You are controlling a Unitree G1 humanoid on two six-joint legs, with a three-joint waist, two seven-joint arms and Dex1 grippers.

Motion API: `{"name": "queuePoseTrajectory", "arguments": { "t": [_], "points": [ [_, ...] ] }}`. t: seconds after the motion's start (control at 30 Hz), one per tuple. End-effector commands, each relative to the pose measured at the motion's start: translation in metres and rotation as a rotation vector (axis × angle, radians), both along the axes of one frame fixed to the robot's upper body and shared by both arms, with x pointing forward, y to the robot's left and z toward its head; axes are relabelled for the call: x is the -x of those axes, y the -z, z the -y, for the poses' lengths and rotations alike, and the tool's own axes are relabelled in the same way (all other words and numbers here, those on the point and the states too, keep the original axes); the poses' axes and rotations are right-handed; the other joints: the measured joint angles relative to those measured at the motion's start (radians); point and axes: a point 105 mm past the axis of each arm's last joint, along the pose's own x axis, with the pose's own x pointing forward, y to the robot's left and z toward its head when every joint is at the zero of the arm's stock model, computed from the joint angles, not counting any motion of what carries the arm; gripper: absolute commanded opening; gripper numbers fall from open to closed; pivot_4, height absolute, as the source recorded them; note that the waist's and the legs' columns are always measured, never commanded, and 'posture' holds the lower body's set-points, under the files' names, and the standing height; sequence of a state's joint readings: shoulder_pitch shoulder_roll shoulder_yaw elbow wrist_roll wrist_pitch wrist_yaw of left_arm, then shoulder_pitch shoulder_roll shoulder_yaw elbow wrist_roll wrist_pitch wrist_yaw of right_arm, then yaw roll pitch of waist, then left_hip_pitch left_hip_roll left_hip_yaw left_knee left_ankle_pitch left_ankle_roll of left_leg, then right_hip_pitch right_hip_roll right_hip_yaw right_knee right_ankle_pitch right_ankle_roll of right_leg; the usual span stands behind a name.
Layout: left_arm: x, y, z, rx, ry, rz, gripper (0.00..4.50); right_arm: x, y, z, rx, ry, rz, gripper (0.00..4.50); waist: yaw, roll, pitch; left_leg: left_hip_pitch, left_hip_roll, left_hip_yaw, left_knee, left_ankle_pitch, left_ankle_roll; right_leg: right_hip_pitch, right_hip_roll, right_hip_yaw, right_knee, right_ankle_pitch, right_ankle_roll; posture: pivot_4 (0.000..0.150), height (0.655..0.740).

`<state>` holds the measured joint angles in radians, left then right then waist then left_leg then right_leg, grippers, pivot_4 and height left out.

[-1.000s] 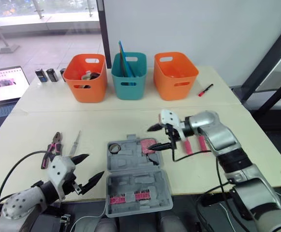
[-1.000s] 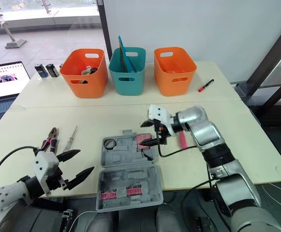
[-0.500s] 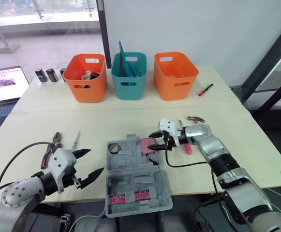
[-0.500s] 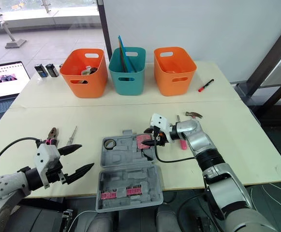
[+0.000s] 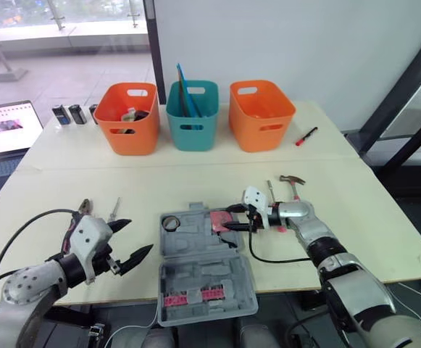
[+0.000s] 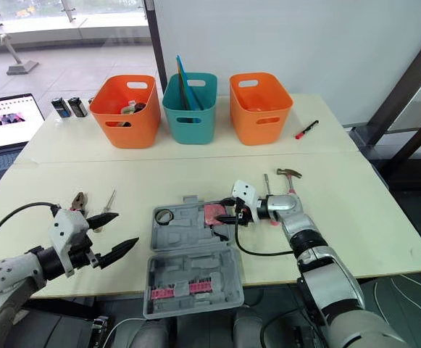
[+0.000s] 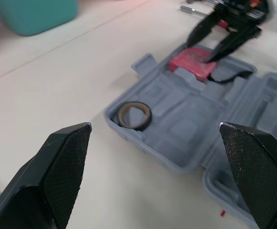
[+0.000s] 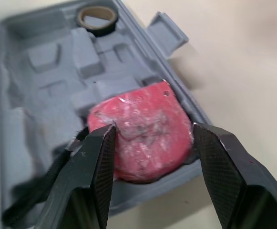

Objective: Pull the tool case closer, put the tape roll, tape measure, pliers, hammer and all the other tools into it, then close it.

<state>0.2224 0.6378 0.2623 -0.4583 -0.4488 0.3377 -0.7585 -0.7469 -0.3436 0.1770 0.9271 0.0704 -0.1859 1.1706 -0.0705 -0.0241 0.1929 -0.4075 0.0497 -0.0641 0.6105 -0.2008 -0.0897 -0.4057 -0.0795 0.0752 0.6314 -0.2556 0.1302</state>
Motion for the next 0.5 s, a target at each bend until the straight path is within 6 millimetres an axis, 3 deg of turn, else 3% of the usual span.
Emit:
{"name": "queuePoseTrajectory", "arguments": {
  "t": [0.03,0.17,0.3,0.4,0.5],
  "points": [
    [0.001,-0.007,-0.012,0.034,-0.014,0.028,4.50,-0.011,-0.045,0.006,-0.123,0.043,0.126,2.70,-0.001,0.001,0.001,-0.001,0.000,0.000,0.000,0.000,0.000,-0.001,0.000,0.000,0.000,0.000,0.000,0.150,0.7344],
    [0.011,0.001,-0.041,0.107,-0.084,-0.025,4.50,-0.003,-0.060,0.043,-0.165,0.084,0.097,2.70,0.002,0.001,0.001,-0.001,0.000,0.000,-0.001,0.000,0.000,-0.002,0.000,0.000,0.000,0.000,0.000,0.150,0.7344],
    [0.024,0.013,-0.081,0.090,-0.269,-0.025,4.50,0.004,-0.064,0.100,-0.184,0.254,0.108,4.34,0.006,0.001,0.001,-0.002,0.000,0.000,0.000,0.000,0.000,-0.001,-0.001,0.000,-0.002,-0.001,0.000,0.150,0.7344],
    [0.043,0.025,-0.104,0.062,-0.377,-0.035,4.50,0.011,-0.065,0.134,-0.194,0.372,0.138,4.43,-0.001,0.001,0.001,-0.002,0.000,0.000,0.000,0.000,0.000,-0.002,-0.001,0.000,-0.002,-0.001,0.000,0.150,0.7344],
    [0.075,0.032,-0.139,0.075,-0.552,-0.025,4.50,0.027,-0.053,0.190,-0.178,0.573,0.143,4.43,-0.002,0.000,0.001,-0.001,0.000,0.001,0.000,0.000,0.000,-0.003,-0.001,0.001,-0.002,0.000,-0.001,0.150,0.7344]
  ]
}}
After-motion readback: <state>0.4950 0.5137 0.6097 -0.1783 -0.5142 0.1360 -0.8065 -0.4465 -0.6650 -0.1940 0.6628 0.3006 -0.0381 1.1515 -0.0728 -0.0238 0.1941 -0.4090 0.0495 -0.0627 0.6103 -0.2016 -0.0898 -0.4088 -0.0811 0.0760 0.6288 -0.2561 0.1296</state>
